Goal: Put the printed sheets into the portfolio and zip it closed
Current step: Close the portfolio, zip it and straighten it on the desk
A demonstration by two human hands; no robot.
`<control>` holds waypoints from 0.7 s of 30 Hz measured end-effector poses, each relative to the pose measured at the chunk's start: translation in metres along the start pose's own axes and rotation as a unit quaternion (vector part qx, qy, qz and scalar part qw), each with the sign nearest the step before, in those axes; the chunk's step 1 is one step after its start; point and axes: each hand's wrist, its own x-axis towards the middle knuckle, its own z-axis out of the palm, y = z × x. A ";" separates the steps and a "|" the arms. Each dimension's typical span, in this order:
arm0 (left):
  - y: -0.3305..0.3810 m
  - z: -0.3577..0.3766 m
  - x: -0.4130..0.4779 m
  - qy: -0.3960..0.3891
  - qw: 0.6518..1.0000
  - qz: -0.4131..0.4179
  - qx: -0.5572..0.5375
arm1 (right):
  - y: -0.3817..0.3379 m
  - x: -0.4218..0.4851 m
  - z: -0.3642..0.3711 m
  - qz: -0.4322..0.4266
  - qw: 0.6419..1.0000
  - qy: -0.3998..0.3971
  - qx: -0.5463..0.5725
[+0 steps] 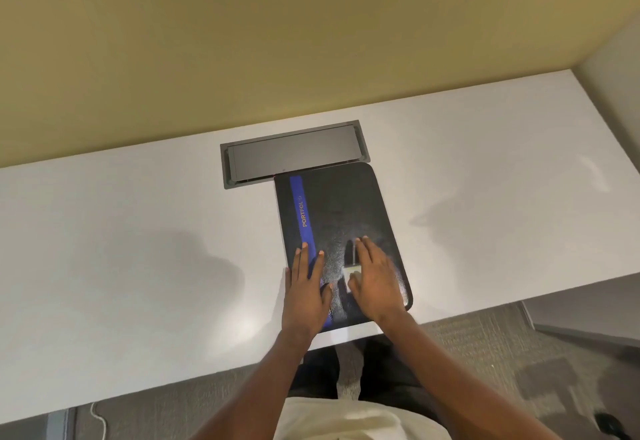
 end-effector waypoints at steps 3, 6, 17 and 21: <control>-0.009 -0.002 -0.024 0.039 0.994 -0.047 -0.093 | -0.018 -0.022 0.011 -0.037 0.999 -0.004 -0.005; -0.027 0.000 -0.050 0.067 0.995 -0.017 -0.078 | -0.030 -0.044 0.023 -0.066 0.997 -0.036 -0.014; -0.059 0.017 -0.105 0.052 0.995 -0.021 -0.076 | -0.050 -0.089 0.064 -0.061 0.993 -0.099 -0.027; -0.062 0.025 -0.114 0.048 0.988 -0.060 -0.132 | -0.049 -0.099 0.074 -0.029 0.992 -0.118 -0.027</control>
